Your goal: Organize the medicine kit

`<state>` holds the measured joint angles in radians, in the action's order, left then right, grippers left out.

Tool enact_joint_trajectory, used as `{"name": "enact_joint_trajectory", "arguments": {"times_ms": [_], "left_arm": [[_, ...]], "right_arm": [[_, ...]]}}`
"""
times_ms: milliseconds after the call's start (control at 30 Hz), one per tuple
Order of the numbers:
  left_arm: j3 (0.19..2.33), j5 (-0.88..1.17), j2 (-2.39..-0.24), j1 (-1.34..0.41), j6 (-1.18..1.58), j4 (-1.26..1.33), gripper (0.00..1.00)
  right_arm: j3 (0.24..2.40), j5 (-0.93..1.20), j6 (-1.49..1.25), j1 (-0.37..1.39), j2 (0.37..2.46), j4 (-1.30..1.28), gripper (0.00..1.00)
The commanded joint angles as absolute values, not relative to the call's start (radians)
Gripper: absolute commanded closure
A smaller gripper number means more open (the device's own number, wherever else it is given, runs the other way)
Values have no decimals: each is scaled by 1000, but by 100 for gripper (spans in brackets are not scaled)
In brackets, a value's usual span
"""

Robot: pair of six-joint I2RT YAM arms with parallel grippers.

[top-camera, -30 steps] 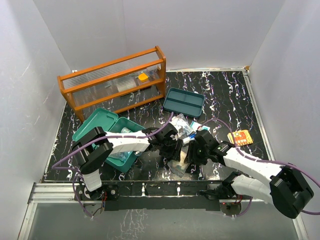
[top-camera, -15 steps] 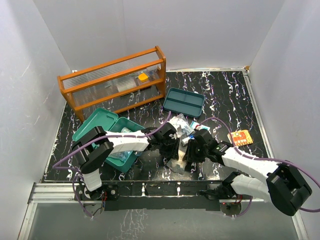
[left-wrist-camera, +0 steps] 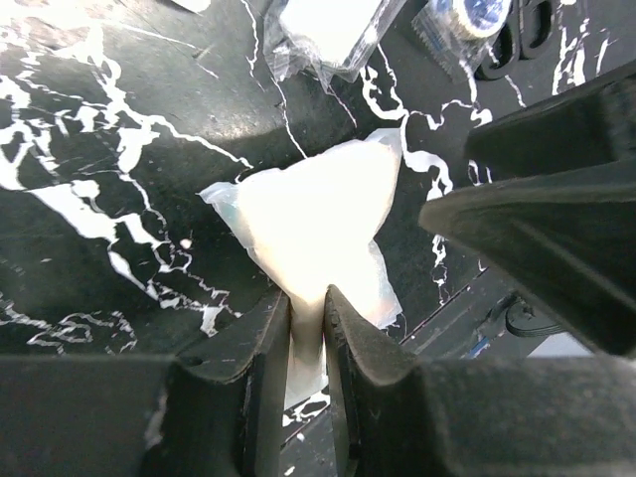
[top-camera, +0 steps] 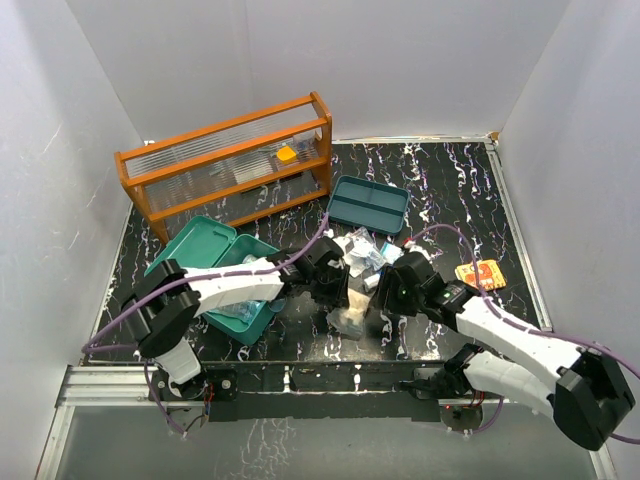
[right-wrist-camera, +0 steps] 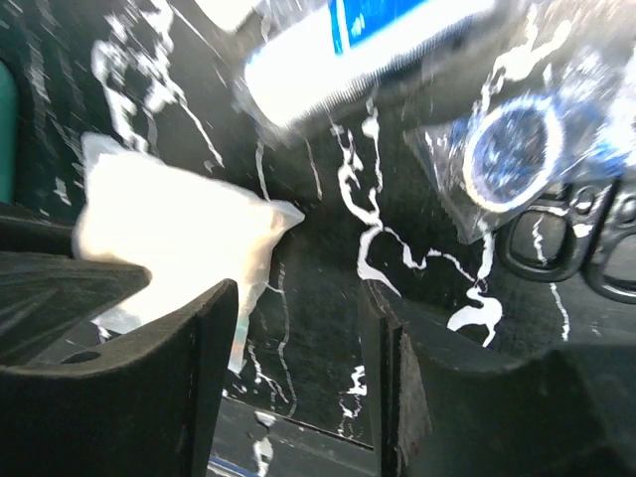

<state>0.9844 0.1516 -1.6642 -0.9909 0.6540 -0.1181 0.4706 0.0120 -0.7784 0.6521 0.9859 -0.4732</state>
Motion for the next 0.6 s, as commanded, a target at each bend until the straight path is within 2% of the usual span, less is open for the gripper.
{"name": "enact_joint_trajectory", "arguments": {"times_ms": [0, 200, 567], "left_arm": [[993, 122, -1545, -967, 621, -178, 82], [1057, 71, -1430, -942, 585, -250, 81], [1069, -92, -1161, -805, 601, -316, 81]], "right_arm": [[606, -188, -798, 649, 886, -543, 49], [680, -286, -803, 647, 844, -553, 49], [667, -264, -839, 648, 842, -495, 49]]}}
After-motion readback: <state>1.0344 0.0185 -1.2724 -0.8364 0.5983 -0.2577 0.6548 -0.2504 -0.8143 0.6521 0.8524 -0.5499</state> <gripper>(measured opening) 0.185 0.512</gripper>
